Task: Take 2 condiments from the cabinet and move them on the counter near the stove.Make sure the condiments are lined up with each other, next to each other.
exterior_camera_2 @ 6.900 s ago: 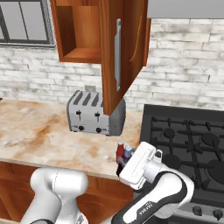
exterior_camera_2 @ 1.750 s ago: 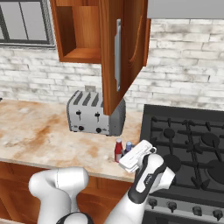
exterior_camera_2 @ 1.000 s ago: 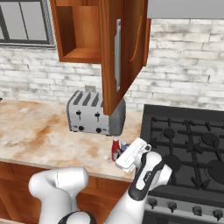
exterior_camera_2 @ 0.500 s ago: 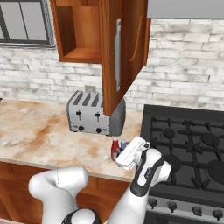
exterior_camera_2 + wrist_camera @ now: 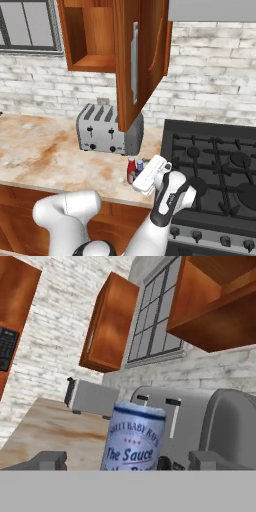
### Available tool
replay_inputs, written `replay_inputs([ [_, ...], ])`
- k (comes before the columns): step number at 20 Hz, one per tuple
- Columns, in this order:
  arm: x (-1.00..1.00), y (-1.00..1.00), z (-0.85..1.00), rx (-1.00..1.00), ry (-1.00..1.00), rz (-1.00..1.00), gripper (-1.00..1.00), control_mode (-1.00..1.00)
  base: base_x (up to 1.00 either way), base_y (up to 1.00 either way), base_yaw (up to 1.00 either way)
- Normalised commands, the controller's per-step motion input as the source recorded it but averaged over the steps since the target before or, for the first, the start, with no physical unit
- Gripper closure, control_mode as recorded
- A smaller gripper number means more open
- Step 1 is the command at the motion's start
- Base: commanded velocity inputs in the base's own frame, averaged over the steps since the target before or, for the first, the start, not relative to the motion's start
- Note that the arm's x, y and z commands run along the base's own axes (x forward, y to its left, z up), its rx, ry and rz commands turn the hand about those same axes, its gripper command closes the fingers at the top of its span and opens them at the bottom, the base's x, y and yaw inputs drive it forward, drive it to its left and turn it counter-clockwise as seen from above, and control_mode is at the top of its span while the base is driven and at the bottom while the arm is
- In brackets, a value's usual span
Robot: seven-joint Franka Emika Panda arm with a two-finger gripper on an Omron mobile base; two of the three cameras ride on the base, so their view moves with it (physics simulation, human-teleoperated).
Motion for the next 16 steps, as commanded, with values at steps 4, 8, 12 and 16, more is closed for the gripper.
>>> replay_inputs([
  [4, 0.00, 0.00, 0.00, 0.00, -0.19, 0.00, -1.00, -1.00, 0.00, 0.00, 0.00],
  [8, -0.04, -0.17, 0.10, 0.00, -0.13, 0.00, -1.00, -1.00, 0.00, 0.00, 0.00],
  [12, -0.07, -0.31, 0.09, 0.00, -0.03, 0.00, -1.00, -1.00, 0.00, 0.00, 0.00],
  [16, -0.07, -0.31, 0.07, 0.00, 0.00, 0.00, -1.00, -1.00, 0.00, 0.00, 0.00],
])
